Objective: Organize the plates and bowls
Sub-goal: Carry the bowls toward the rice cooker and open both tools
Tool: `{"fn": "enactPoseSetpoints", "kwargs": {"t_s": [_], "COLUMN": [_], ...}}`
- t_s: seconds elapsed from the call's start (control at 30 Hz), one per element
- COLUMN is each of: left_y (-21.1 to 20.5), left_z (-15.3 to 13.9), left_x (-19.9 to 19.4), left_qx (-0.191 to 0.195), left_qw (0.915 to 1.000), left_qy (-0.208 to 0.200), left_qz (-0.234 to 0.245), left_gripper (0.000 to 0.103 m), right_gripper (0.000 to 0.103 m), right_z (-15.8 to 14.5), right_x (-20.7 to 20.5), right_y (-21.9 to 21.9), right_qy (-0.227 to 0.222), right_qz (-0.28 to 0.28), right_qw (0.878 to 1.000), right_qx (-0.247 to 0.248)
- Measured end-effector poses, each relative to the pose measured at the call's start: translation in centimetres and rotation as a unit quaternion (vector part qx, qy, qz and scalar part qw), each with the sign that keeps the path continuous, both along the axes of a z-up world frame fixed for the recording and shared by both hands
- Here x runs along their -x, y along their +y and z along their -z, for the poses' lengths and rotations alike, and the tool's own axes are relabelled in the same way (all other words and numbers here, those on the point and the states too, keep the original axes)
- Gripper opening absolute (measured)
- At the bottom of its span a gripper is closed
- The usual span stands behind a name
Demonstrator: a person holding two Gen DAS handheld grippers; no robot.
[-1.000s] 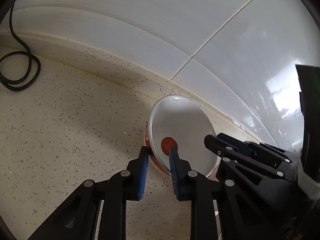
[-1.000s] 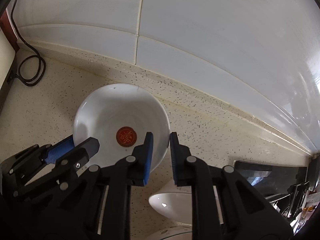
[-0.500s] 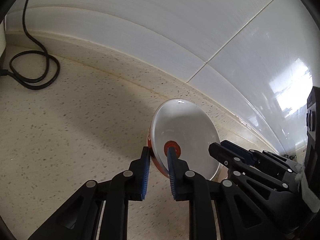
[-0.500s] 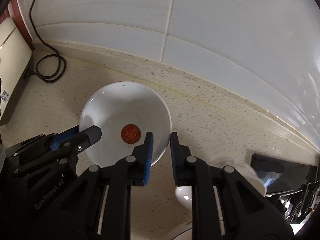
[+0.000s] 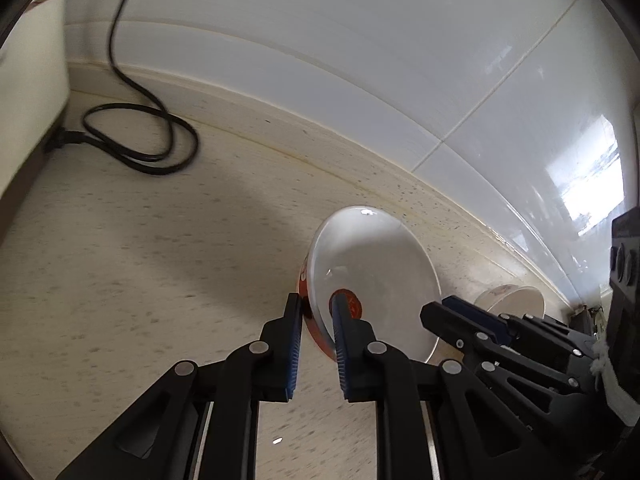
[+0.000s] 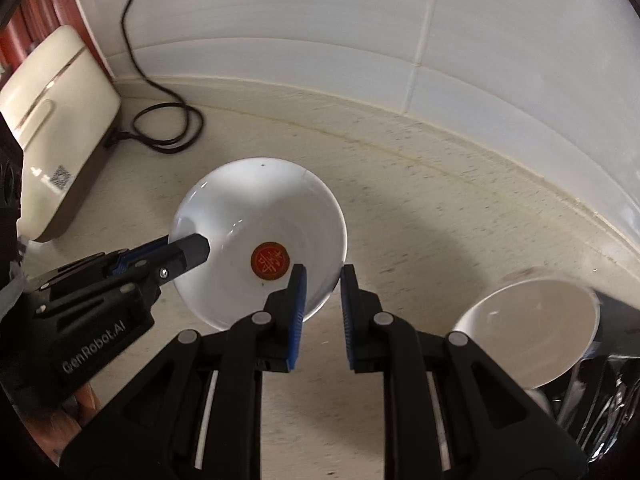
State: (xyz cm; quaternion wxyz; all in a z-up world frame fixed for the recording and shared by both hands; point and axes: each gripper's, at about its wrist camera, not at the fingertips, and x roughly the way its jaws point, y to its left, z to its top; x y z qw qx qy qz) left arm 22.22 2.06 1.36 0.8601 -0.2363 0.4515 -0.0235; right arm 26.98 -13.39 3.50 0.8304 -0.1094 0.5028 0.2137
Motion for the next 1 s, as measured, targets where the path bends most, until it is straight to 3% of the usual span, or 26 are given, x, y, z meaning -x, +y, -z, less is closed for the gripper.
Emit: {"fn": "enactPoseSetpoints", "kwargs": {"t_s": [0.23, 0.27, 0.33, 0.37, 0.4, 0.43, 0.5, 0.93, 1.0], "left_y": [3.5, 4.2, 4.7, 4.7, 4.7, 4.9, 5.6, 6.1, 6.2], "left_z": [-0.2, -0.3, -0.4, -0.5, -0.4, -0.3, 0.2, 0.8, 0.7], "left_x": [2.6, 3.2, 4.0, 4.3, 4.5, 4.3, 4.6, 5.0, 5.2], "left_qx": [-0.017, -0.015, 0.001, -0.009, -0.031, -0.032, -0.023, -0.022, -0.019], "left_qw": [0.9996, 0.9996, 0.9999, 0.9999, 0.9993, 0.9992, 0.9994, 0.9994, 0.9993], "left_qy": [-0.002, -0.003, -0.007, -0.005, -0.001, -0.001, 0.001, -0.003, -0.002], "left_qz": [-0.021, -0.023, -0.009, -0.012, -0.02, -0.025, -0.024, -0.028, -0.031], "left_gripper": [0.015, 0.015, 0.01, 0.008, 0.008, 0.008, 0.006, 0.007, 0.007], "right_gripper": [0.02, 0.016, 0.01, 0.002, 0.004, 0.005, 0.005, 0.006, 0.012], "right_z": [0.2, 0.2, 0.0, -0.2, -0.5, -0.7, -0.8, -1.3, -1.1], "right_x": [2.5, 2.9, 3.8, 4.5, 5.3, 5.5, 5.3, 4.9, 4.9], "right_y": [3.4, 3.9, 5.3, 6.3, 7.7, 8.0, 7.7, 6.3, 6.2], "right_qy": [0.008, 0.011, 0.052, 0.043, 0.003, -0.003, 0.026, 0.006, 0.004], "right_qz": [-0.029, -0.035, -0.07, -0.077, -0.077, -0.077, -0.081, -0.043, -0.038], "right_qw": [0.999, 0.999, 0.991, 0.992, 0.996, 0.996, 0.993, 0.995, 0.996], "right_qx": [-0.026, -0.035, -0.1, -0.089, -0.042, -0.039, -0.082, -0.086, -0.083]}}
